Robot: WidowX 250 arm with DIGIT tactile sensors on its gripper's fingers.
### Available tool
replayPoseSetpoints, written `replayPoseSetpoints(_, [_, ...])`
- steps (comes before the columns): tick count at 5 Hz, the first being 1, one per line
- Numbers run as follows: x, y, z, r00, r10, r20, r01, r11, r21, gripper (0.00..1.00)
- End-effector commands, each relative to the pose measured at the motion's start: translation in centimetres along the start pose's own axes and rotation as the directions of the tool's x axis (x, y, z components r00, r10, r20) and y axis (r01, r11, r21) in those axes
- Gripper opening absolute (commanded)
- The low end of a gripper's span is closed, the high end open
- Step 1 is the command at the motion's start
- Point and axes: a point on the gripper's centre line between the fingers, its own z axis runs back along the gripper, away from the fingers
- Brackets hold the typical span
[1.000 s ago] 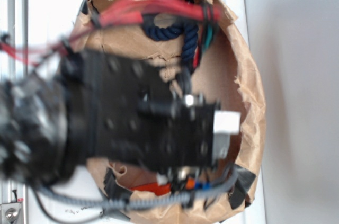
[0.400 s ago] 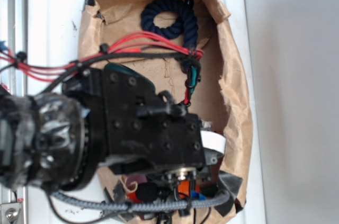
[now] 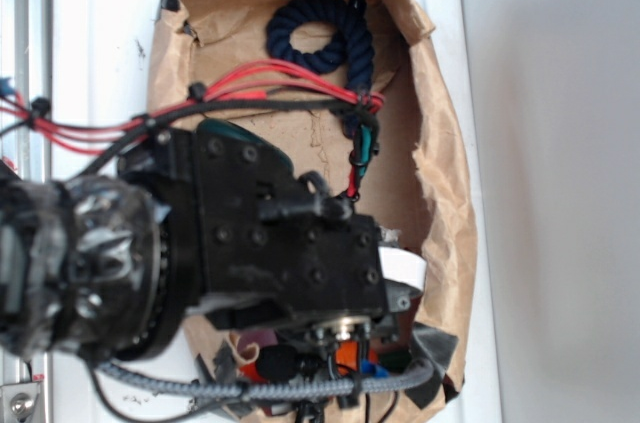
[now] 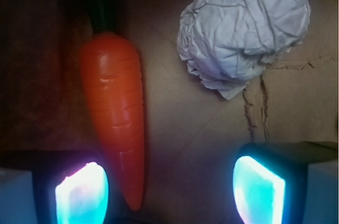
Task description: Grab the carrot.
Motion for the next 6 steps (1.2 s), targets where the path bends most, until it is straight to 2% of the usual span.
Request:
replayPoseSetpoints(1, [0.3, -0.6, -0.2, 0.999, -0.042, 0.022, 0.042, 0.999, 0.022, 1.0])
replayPoseSetpoints(2, [1.0, -1.3, -1.4, 0.994, -0.083, 0.064, 0.084, 0.996, -0.016, 1.0])
replayPoseSetpoints(3, [1.8, -1.3, -2.3, 0.991, -0.08, 0.108, 0.094, 0.987, -0.129, 1.0])
replayPoseSetpoints(4, [1.8, -0.6, -1.7, 0.988, -0.124, 0.093, 0.144, 0.956, -0.256, 1.0])
replayPoseSetpoints(6, [1.1, -0.2, 0.4, 0.985, -0.13, 0.109, 0.159, 0.935, -0.316, 1.0])
